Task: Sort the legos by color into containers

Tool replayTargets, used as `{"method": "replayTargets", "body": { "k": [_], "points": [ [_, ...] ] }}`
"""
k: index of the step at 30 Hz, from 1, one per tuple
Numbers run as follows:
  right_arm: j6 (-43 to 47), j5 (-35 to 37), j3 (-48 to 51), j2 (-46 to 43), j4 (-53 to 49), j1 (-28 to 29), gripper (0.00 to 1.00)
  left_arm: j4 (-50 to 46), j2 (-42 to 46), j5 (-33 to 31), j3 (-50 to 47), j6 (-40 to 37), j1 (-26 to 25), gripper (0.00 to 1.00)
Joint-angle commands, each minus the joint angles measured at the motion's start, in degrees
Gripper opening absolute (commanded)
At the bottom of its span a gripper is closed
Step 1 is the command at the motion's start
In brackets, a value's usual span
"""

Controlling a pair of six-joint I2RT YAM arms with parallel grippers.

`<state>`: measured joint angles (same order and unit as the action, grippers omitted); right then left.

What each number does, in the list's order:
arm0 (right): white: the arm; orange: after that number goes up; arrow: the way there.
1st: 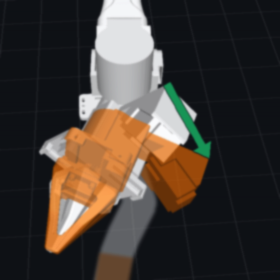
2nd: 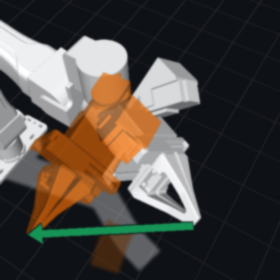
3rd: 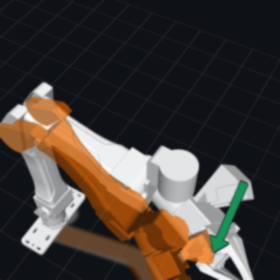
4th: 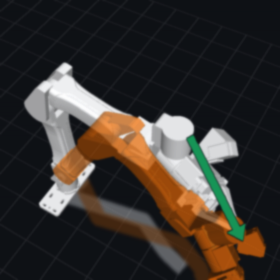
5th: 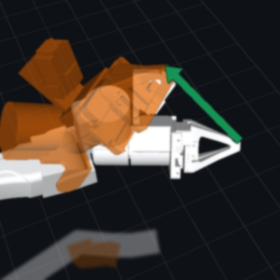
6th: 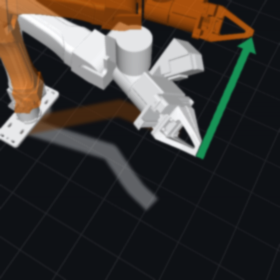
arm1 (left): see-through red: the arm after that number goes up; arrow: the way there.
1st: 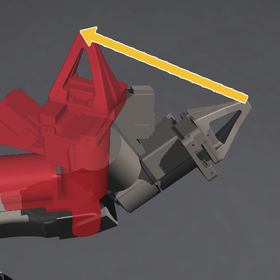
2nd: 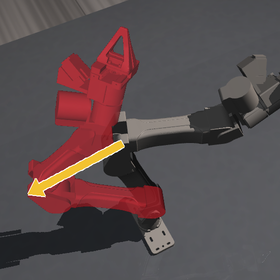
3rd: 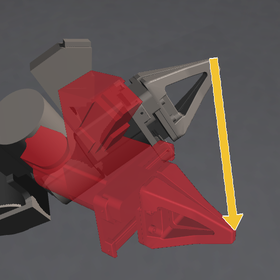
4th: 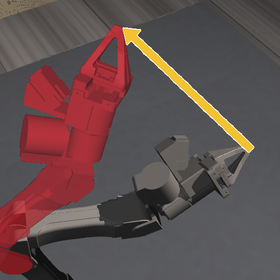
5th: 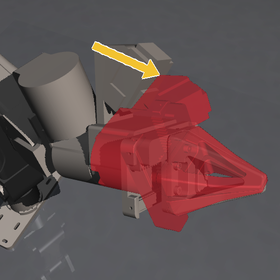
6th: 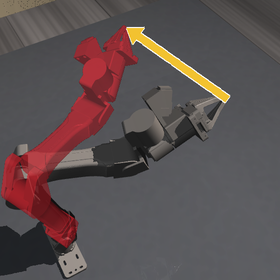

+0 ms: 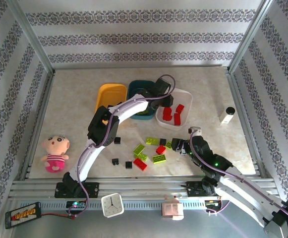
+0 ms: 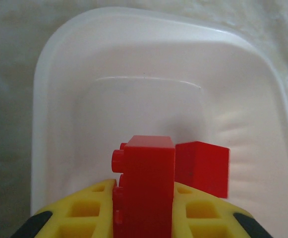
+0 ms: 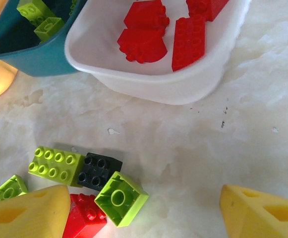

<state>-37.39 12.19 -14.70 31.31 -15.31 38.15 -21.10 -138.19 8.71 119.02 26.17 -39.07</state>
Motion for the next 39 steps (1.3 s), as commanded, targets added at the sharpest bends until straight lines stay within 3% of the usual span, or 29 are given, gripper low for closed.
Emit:
{"method": "replayTargets", "body": {
  "k": [1, 3, 8, 13, 22, 25, 32, 39],
  "points": [
    [-0.58, 1.45, -0.25, -0.24, -1.22, 0.51, 0.79, -3.50, -0.93, -1.81, 3.49, 0.83, 0.92, 0.30],
    [-0.74, 1.38, -0.41, 0.19, -1.15, 0.50, 0.80, -3.86, -1.16, -2.05, 4.43, 0.76, 0.90, 0.39],
    [-0.58, 0.74, -1.29, 1.05, -1.26, 0.52, 0.80, -5.02, 0.15, -0.35, 7.27, 0.62, 0.91, 0.48],
    [-0.08, -1.13, -2.37, 3.32, -0.69, 0.47, 0.80, 0.19, 8.71, 2.60, 1.72, 0.63, -0.10, 0.60],
    [2.28, -7.84, -4.64, 14.49, 4.14, 0.80, 0.80, 18.90, 33.95, 6.68, -31.73, 3.42, -1.14, 0.74],
    [3.98, -9.38, -8.20, 19.60, 5.88, 1.82, 0.80, 24.38, 42.87, 6.06, -45.21, 4.80, -1.11, 0.99],
    [11.41, -11.05, -17.08, 33.02, 6.57, 6.96, 0.78, 27.60, 64.26, 1.68, -71.73, 7.72, -1.23, 1.00],
    [19.68, -8.44, -28.47, 48.77, -2.53, 10.31, 0.74, 14.05, 87.92, -6.50, -86.49, 9.61, -1.06, 1.00]
  ]
}}
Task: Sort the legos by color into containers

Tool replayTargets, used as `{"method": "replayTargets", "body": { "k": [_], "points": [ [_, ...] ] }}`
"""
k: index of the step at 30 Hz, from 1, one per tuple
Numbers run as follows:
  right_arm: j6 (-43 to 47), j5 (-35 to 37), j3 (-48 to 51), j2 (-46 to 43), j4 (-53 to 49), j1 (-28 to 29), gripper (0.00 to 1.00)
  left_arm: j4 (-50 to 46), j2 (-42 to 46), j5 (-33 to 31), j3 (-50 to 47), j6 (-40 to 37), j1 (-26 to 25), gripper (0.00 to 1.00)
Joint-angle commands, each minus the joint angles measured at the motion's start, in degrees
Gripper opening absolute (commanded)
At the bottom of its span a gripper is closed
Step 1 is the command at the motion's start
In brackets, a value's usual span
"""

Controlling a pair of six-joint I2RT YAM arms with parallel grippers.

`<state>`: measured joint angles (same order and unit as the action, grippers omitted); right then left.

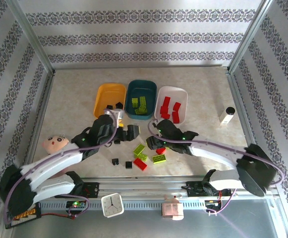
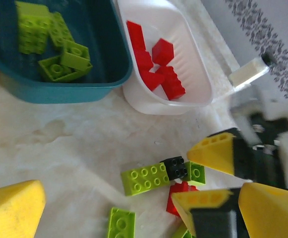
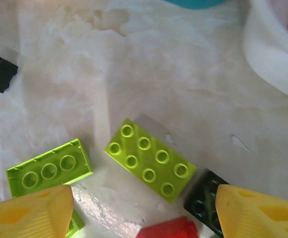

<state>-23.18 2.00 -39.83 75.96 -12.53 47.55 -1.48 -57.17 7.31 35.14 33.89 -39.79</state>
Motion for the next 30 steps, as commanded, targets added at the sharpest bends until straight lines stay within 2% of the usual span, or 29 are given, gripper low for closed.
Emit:
{"method": "replayTargets", "body": {
  "k": [1, 6, 11, 22, 26, 28, 30],
  "points": [
    [6.08, 2.34, -4.21, 5.55, -5.95, 1.09, 0.74, -7.58, 9.90, -6.20, -3.98, 2.20, -0.37, 1.00],
    [9.82, 5.67, -8.92, 11.17, -9.48, 2.69, 0.72, -18.39, 24.83, -11.95, -8.58, 4.15, -0.20, 1.00],
    [11.87, 8.72, -11.70, 14.00, -12.21, 2.90, 0.67, -23.21, 32.74, -14.32, -9.81, 5.22, -0.03, 1.00],
    [14.26, 9.29, -17.43, 23.79, -15.06, 2.57, 0.54, -26.20, 33.35, -15.53, -9.48, 5.21, -0.02, 1.00],
    [14.54, 8.08, -18.13, 25.40, -13.73, 2.28, 0.45, -26.30, 33.43, -15.49, -9.72, 5.27, 0.01, 1.00],
    [14.59, 7.82, -18.56, 25.63, -13.66, 2.28, 0.47, -26.52, 33.44, -15.69, -9.62, 5.23, 0.06, 1.00],
    [14.55, 8.44, -18.83, 25.26, -13.65, 2.28, 0.57, -26.65, 33.44, -15.75, -9.56, 5.36, 0.06, 1.00]
  ]
}}
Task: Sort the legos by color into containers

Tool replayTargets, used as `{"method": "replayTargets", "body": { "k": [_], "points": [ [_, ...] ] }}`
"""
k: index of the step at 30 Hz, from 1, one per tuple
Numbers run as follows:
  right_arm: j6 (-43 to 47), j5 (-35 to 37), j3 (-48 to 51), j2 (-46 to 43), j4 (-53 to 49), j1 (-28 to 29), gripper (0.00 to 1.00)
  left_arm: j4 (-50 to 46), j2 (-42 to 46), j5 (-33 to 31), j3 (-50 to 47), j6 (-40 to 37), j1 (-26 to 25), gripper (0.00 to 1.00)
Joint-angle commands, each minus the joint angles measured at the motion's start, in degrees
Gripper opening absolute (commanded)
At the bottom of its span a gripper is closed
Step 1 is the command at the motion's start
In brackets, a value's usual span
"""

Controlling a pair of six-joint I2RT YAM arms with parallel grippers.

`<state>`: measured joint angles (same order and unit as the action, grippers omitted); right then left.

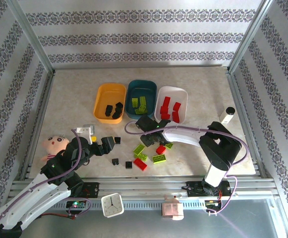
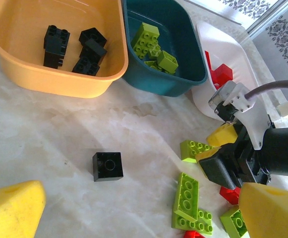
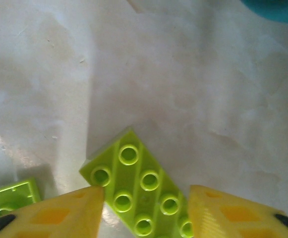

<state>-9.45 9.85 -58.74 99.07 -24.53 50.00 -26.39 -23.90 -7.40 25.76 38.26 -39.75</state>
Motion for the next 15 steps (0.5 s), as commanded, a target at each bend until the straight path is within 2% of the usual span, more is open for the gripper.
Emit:
{"method": "replayTargets", "body": {
  "k": [1, 9, 15],
  "points": [
    [0.83, 0.81, 0.11, 1.91, -1.66, -0.25, 0.59, -1.67, 0.13, -1.04, -0.25, 1.10, 0.02, 1.00],
    [0.19, -0.58, 0.25, -5.09, -0.57, -0.58, 0.63, -1.12, 0.17, -0.95, -0.71, 1.65, 0.02, 1.00],
    [0.33, -8.81, 0.34, -5.29, -0.06, -3.52, 0.67, -0.59, 0.30, -0.86, -1.41, 2.37, 0.02, 1.00]
  ]
}}
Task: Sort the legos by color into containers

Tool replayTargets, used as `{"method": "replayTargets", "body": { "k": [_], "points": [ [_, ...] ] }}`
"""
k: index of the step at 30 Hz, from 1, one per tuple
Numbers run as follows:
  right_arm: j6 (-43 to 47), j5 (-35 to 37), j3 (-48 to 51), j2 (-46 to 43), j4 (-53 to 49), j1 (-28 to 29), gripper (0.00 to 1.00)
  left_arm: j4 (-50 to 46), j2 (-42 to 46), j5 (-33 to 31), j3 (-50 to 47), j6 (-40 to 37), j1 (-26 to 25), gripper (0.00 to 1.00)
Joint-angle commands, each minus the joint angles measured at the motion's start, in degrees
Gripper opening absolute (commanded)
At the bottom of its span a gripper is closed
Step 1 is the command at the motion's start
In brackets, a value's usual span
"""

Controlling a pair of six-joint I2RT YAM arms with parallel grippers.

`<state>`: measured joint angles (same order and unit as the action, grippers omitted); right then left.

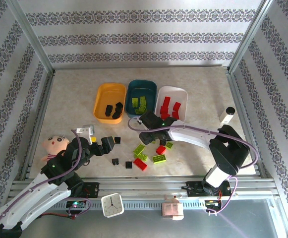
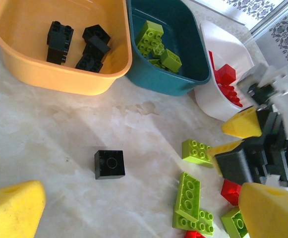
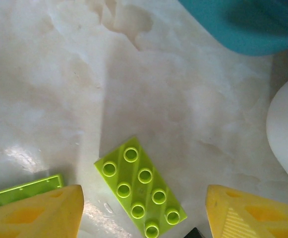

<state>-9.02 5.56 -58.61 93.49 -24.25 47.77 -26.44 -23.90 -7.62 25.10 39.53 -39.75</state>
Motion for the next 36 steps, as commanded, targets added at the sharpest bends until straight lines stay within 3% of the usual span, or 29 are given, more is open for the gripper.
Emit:
{"method": "replayTargets", "body": {
  "k": [1, 6, 21, 26, 31, 36],
  "points": [
    [0.04, -4.91, 0.21, 0.81, -0.40, -1.51, 0.67, -0.46, 0.32, -0.56, -0.97, 1.21, 0.04, 1.00],
    [0.66, -7.67, 0.33, 3.25, -0.11, -3.09, 0.70, -0.32, 0.34, -0.56, -1.81, 1.69, 0.02, 1.00],
    [1.41, -5.94, -0.20, 7.56, -0.62, -3.06, 0.70, -0.04, 0.35, -1.08, -2.62, 1.89, 0.02, 1.00],
    [1.36, -5.35, -0.36, 8.56, -0.69, -2.73, 0.62, -0.02, 0.34, -1.17, -2.69, 2.04, 0.04, 1.00],
    [0.92, -3.78, -0.33, 9.29, -0.50, -2.34, 0.62, -0.02, 0.38, -1.24, -2.78, 2.13, 0.11, 1.00],
    [0.61, -4.82, 0.33, 7.75, 0.61, -2.35, 0.45, 0.02, 0.32, -1.27, -2.70, 2.28, 0.10, 1.00]
  ]
}}
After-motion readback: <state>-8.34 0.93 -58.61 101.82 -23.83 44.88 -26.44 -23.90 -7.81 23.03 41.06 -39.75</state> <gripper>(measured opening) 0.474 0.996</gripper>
